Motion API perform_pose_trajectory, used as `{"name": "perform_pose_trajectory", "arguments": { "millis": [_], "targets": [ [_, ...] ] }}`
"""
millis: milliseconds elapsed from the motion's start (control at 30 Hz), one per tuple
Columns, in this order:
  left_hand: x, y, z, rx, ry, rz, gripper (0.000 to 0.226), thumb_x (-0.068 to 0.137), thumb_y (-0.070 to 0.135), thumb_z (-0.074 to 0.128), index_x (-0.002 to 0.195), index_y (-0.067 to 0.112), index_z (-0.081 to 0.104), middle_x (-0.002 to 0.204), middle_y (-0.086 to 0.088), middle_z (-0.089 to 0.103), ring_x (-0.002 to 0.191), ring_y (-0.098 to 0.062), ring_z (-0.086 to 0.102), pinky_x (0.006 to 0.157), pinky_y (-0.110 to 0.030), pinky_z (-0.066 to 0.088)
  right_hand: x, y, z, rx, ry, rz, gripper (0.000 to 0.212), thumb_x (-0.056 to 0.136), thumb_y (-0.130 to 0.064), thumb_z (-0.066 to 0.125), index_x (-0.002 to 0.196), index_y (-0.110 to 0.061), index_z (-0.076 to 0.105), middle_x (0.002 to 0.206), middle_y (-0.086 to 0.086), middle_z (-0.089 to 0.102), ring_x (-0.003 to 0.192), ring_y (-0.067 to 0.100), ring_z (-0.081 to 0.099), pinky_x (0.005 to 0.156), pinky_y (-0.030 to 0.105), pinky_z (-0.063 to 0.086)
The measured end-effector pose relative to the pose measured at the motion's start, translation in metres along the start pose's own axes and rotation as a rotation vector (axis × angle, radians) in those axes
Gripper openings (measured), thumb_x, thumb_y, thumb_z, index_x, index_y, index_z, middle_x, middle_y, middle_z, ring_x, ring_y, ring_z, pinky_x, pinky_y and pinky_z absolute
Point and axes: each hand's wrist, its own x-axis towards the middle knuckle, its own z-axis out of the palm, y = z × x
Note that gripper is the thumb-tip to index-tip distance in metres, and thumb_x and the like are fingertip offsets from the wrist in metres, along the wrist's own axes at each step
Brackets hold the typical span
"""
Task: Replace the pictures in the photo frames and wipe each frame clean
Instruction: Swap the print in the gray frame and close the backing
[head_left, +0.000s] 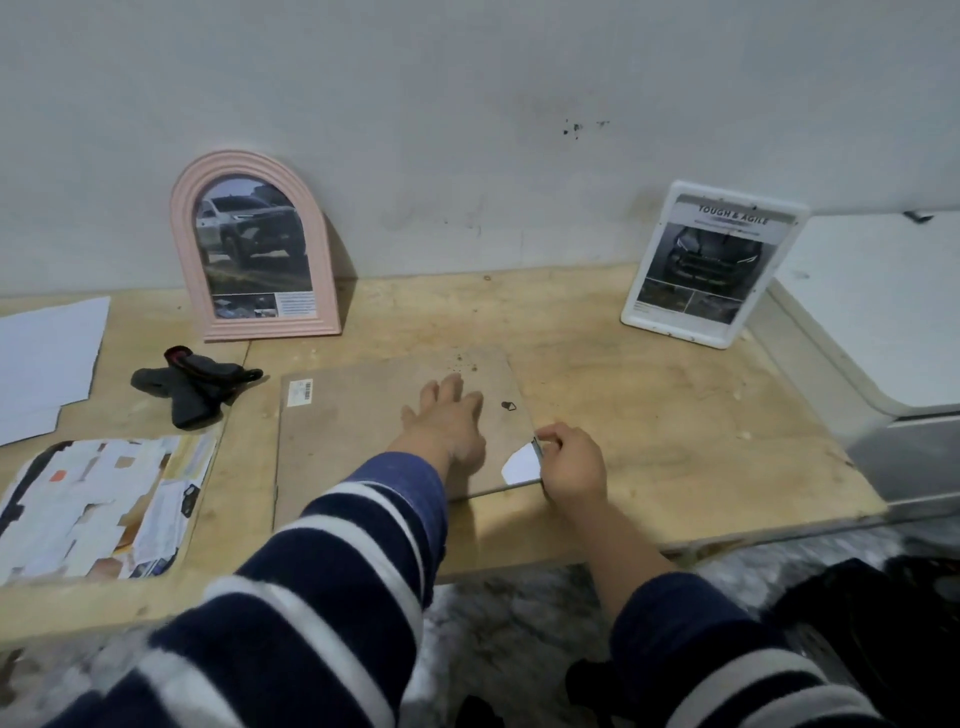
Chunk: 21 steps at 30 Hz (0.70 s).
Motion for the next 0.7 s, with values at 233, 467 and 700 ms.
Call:
{"name": "perform_pose_trajectory", "arguments": {
  "millis": [233, 467, 700],
  "targets": [
    [0.014, 0.026, 0.011, 0.240, 0.008, 0.174, 0.053, 0.101, 0.027, 0.035, 0.152, 0.033, 0.021, 0.161, 0.008, 0.008, 0.147, -0.023, 0.007, 0.115, -0.054, 0.016, 0.003, 0.007, 0.000, 0.168, -0.048, 0.060, 0.017, 0.091, -0.013, 0.058, 0.106, -0.013, 0.066, 0.098, 0.004, 0.064, 0.085, 0.017, 0.057, 0.074, 0.022, 0.041],
    [0.007, 0.028, 0.019, 0.499, 0.028, 0.148, 0.058, 0.096, 0.035, 0.034, 0.151, 0.036, 0.014, 0.161, 0.012, 0.010, 0.143, -0.022, 0.019, 0.107, -0.050, 0.025, 0.010, 0.005, -0.001, 0.370, -0.065, 0.154, 0.013, 0.088, -0.003, 0.063, 0.098, -0.004, 0.071, 0.096, 0.001, 0.066, 0.087, 0.010, 0.057, 0.076, 0.012, 0.037],
    [0.005, 0.035, 0.012, 0.591, -0.017, 0.137, 0.060, 0.096, 0.037, 0.031, 0.152, 0.035, 0.011, 0.160, 0.010, 0.012, 0.140, -0.023, 0.024, 0.108, -0.050, 0.022, 0.010, 0.001, 0.001, 0.166, -0.113, 0.062, 0.045, 0.092, -0.003, 0.039, 0.123, -0.027, 0.061, 0.111, -0.002, 0.062, 0.100, 0.020, 0.060, 0.090, 0.034, 0.050]
  ]
}}
